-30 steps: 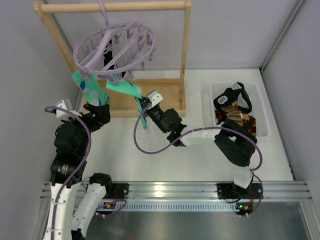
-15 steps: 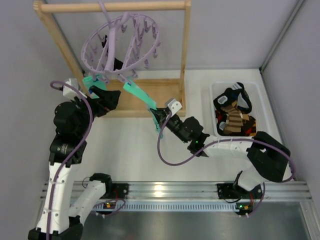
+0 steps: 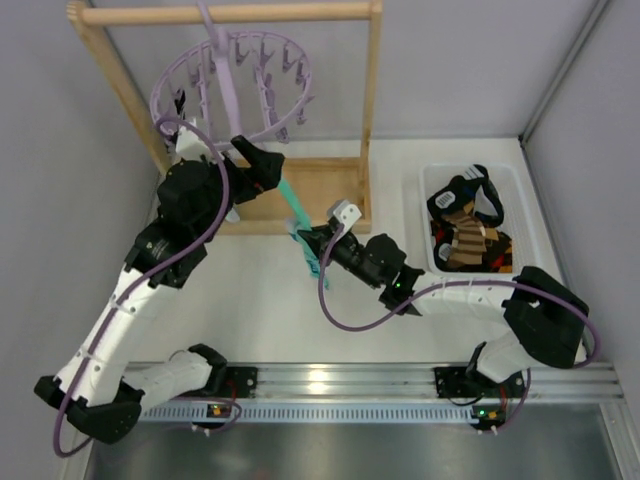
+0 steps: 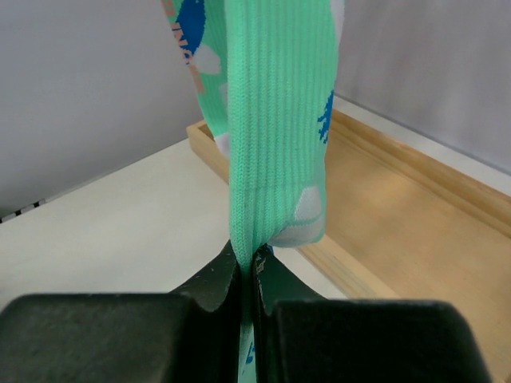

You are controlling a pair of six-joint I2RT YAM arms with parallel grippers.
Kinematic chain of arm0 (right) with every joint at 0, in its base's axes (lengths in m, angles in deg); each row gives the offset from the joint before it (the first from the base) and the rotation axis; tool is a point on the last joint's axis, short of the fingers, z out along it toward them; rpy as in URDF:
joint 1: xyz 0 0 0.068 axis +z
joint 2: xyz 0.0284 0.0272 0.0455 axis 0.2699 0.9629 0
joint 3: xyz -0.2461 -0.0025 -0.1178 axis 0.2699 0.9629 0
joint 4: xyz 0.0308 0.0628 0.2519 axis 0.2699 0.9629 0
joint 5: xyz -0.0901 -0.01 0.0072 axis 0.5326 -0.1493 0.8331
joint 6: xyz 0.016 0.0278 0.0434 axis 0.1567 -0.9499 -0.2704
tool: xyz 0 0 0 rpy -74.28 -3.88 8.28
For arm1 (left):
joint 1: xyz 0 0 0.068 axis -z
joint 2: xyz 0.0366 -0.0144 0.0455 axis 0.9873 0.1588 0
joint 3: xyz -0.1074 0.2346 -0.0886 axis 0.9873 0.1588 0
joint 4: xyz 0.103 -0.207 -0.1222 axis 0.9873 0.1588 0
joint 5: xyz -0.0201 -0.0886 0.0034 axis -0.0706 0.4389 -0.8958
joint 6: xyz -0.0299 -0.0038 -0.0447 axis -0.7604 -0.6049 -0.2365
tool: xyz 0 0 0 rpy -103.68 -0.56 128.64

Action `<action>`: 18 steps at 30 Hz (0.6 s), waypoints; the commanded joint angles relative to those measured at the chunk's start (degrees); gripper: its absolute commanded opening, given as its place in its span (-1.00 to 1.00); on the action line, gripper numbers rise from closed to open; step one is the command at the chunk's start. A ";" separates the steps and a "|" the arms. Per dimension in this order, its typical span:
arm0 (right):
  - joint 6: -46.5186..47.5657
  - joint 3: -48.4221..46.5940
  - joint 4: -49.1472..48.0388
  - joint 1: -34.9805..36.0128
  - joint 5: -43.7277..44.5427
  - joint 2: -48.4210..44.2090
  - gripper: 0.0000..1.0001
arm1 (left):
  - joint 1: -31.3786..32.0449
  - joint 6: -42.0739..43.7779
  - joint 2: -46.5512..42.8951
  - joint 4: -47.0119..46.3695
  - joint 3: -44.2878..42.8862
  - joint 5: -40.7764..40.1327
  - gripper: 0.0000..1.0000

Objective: Remove the socks clipped to the hanger

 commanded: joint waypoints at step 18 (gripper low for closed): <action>1.36 -2.00 1.10 3.60 2.17 2.83 -1.00 | 5.22 7.41 14.45 -1.46 -9.47 -19.36 0.44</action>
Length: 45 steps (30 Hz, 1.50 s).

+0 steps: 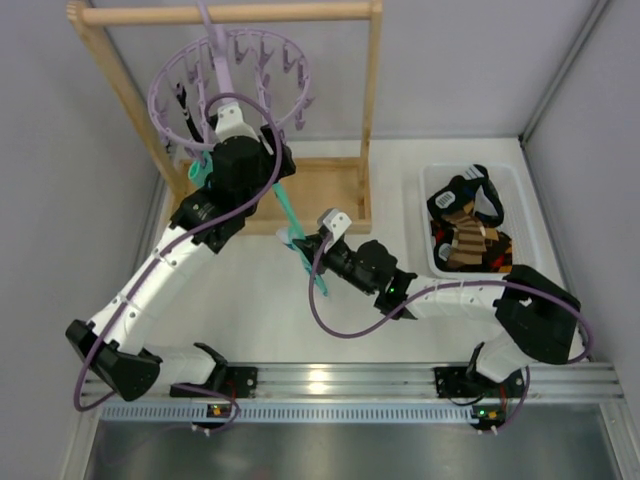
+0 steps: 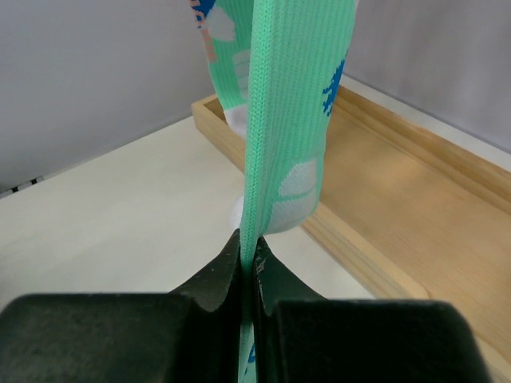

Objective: Remove the socks clipped to the hanger

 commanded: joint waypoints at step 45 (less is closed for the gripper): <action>3.14 1.36 -2.35 2.23 2.79 0.23 -1.00 | 0.78 7.14 1.32 -1.64 -3.95 -11.89 -1.00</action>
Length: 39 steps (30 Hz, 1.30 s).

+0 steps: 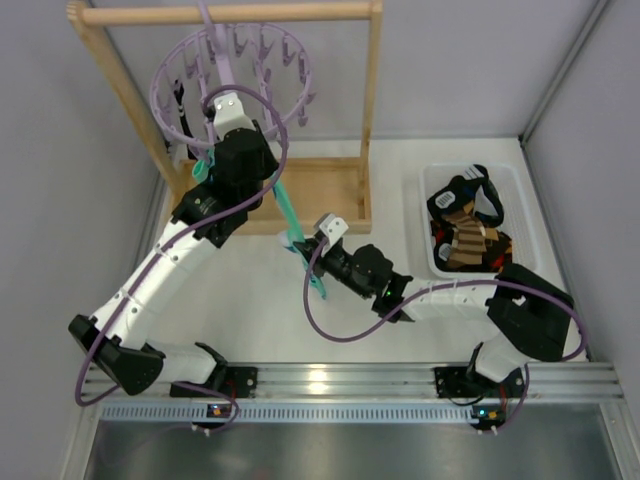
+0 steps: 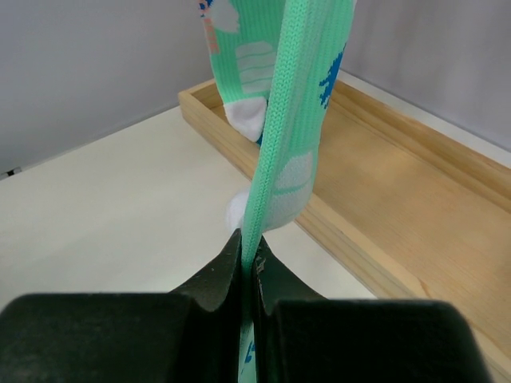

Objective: Remove the socks clipped to the hanger

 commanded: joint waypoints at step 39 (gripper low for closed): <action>-11.05 -20.13 60.58 -59.69 -10.91 -19.16 -1.00 | -0.11 2.60 -29.57 10.06 21.96 22.13 0.96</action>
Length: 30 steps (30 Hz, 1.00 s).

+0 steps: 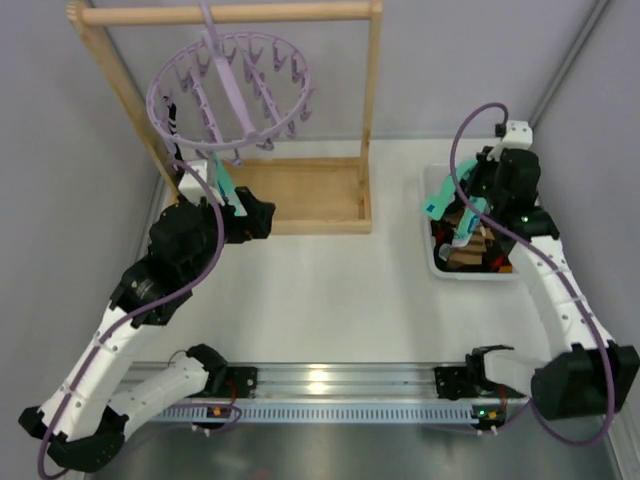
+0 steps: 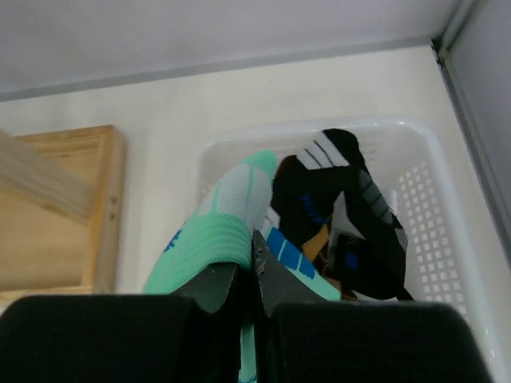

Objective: Remove the socks clipped to the hanger

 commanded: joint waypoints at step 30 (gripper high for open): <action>-4.00 -10.67 7.16 -18.93 -8.76 9.61 0.88 | -0.03 1.09 -12.34 16.81 1.93 -21.72 0.97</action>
